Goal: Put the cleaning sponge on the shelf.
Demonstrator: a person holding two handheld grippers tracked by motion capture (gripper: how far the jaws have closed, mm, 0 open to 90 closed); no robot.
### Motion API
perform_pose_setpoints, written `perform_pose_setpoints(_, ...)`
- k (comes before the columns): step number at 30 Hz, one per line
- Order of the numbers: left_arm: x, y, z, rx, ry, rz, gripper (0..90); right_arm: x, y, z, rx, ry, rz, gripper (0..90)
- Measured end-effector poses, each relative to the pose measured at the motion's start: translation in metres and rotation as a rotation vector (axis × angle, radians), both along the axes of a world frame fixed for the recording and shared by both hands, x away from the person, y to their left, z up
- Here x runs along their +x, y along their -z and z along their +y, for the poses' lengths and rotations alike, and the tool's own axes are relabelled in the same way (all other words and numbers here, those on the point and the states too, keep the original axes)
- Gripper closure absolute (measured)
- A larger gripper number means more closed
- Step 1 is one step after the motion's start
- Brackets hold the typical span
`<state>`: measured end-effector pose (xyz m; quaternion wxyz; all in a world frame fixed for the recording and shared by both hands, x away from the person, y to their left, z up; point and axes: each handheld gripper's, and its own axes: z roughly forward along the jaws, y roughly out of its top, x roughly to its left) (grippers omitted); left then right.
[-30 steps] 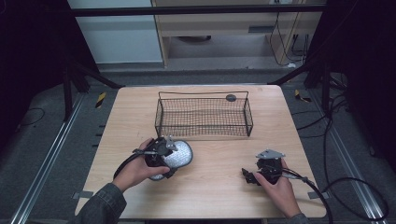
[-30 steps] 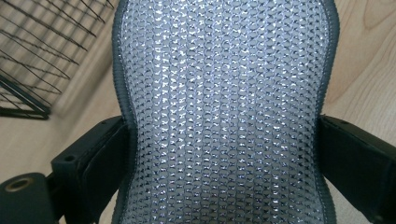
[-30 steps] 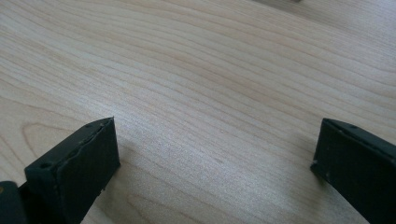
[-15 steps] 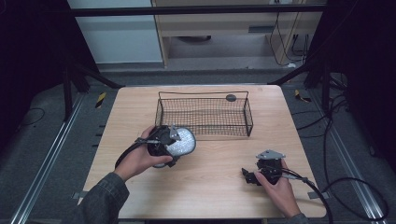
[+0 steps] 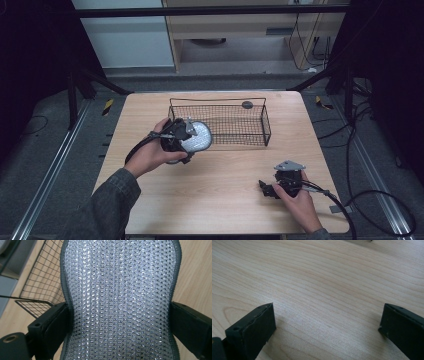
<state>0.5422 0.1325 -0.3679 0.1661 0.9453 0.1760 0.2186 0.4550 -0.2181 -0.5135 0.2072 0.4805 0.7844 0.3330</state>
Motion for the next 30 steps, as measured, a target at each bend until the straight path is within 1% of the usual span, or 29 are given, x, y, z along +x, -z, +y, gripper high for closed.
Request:
perform_pose_setpoints(4, 0.009, -0.007, -0.005, 0.042, 0.017, -0.04, 5.5, 0.0, 0.0, 0.0, 0.0, 0.0, 0.0, 0.4)
perform_pose_setpoints(7, 0.016, -0.012, -0.007, 0.058, 0.023, -0.059, 5.6, 0.0, 0.0, 0.0, 0.0, 0.0, 0.0, 0.4)
perform_pose_setpoints(10, 0.023, -0.015, -0.01, 0.085, 0.039, -0.084, 5.6, 0.0, 0.0, 0.0, 0.0, -0.001, 0.0, 0.4)
perform_pose_setpoints(12, 0.027, -0.016, -0.011, 0.082, 0.038, -0.083, 5.6, 0.0, 0.0, 0.0, 0.0, -0.001, 0.0, 0.4)
perform_pose_setpoints(14, 0.033, -0.016, -0.013, 0.088, 0.044, -0.093, 5.6, 0.0, 0.0, 0.0, 0.0, -0.001, 0.0, 0.4)
perform_pose_setpoints(16, 0.035, -0.017, -0.013, 0.087, 0.05, -0.097, 5.6, 0.0, 0.0, 0.0, 0.0, -0.002, 0.0, 0.4)
perform_pose_setpoints(17, 0.039, -0.018, -0.014, 0.093, 0.054, -0.105, 5.7, 0.0, 0.0, 0.0, 0.0, -0.002, 0.0, 0.4)
perform_pose_setpoints(18, 0.039, -0.018, -0.014, 0.093, 0.054, -0.105, 5.7, 0.0, 0.0, 0.0, 0.0, -0.002, 0.0, 0.4)
perform_pose_setpoints(22, 0.049, -0.017, -0.014, 0.097, 0.054, -0.115, 5.7, 0.0, 0.0, 0.0, 0.002, -0.004, 0.001, 0.4)
perform_pose_setpoints(24, 0.054, -0.016, -0.014, 0.091, 0.054, -0.111, 5.8, 0.001, 0.0, 0.0, 0.002, -0.006, 0.001, 0.4)
perform_pose_setpoints(26, 0.057, -0.016, -0.014, 0.093, 0.05, -0.119, 5.8, 0.001, 0.0, 0.0, 0.002, -0.008, 0.001, 0.4)
perform_pose_setpoints(30, 0.062, -0.021, -0.015, 0.078, 0.052, -0.131, 5.9, 0.0, 0.0, 0.0, 0.002, -0.007, 0.002, 0.4)
